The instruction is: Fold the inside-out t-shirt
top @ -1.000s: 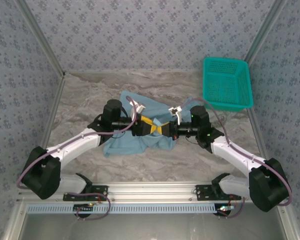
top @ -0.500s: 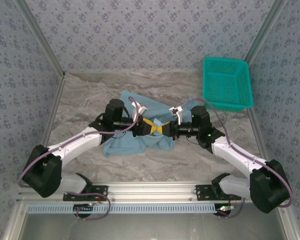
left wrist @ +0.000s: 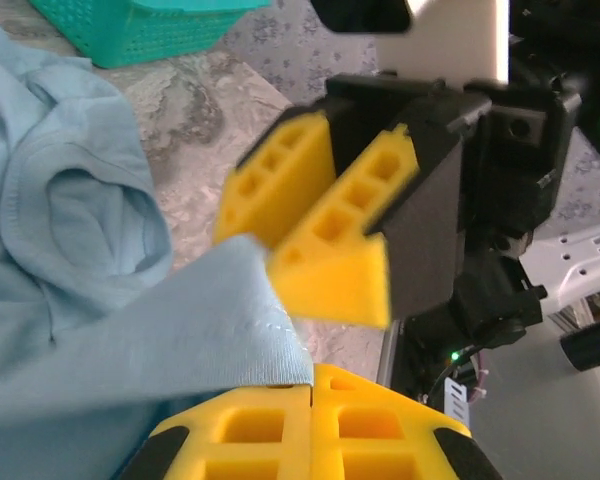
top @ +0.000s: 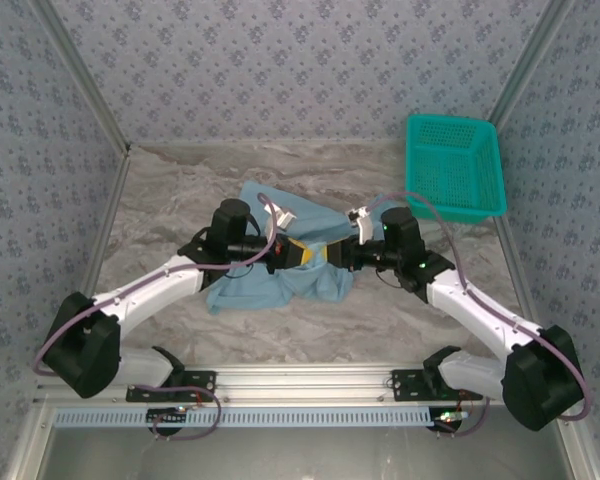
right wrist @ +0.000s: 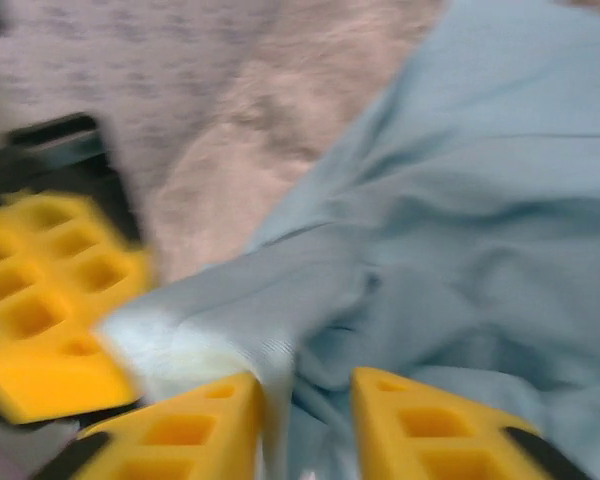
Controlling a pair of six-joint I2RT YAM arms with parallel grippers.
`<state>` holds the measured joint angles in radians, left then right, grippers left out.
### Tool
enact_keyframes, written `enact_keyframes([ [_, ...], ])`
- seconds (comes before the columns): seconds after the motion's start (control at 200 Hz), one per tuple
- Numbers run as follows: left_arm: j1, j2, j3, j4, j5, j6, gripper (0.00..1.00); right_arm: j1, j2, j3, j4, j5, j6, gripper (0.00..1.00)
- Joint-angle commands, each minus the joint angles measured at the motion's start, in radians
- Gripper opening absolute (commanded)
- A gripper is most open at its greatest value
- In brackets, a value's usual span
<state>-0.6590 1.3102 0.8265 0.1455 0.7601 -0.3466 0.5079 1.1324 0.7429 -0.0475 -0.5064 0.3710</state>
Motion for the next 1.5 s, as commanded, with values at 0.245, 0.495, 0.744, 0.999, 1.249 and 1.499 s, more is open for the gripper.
enact_keyframes([
  [0.245,-0.129,-0.083,0.173,-0.131,-0.309,-0.117,0.00,0.093,-0.200,0.114,-0.372,0.292,-0.304,0.54],
  [0.495,-0.133,-0.092,0.191,-0.178,-0.240,-0.092,0.00,0.092,-0.272,0.010,-0.168,0.114,-0.344,0.58],
  [0.744,-0.132,-0.091,0.195,-0.192,-0.176,-0.057,0.00,0.080,-0.130,0.026,-0.063,-0.022,-0.441,0.63],
  [0.999,-0.128,-0.090,0.206,-0.211,-0.189,-0.034,0.00,0.063,-0.032,0.035,0.025,-0.143,-0.413,0.28],
  [1.249,-0.118,-0.159,0.167,-0.281,-0.339,0.085,0.23,-0.002,-0.121,-0.036,0.064,-0.148,-0.347,0.00],
  [1.499,-0.120,-0.263,0.060,-0.387,-0.534,0.222,0.57,-0.043,-0.142,-0.049,0.057,-0.184,-0.309,0.00],
])
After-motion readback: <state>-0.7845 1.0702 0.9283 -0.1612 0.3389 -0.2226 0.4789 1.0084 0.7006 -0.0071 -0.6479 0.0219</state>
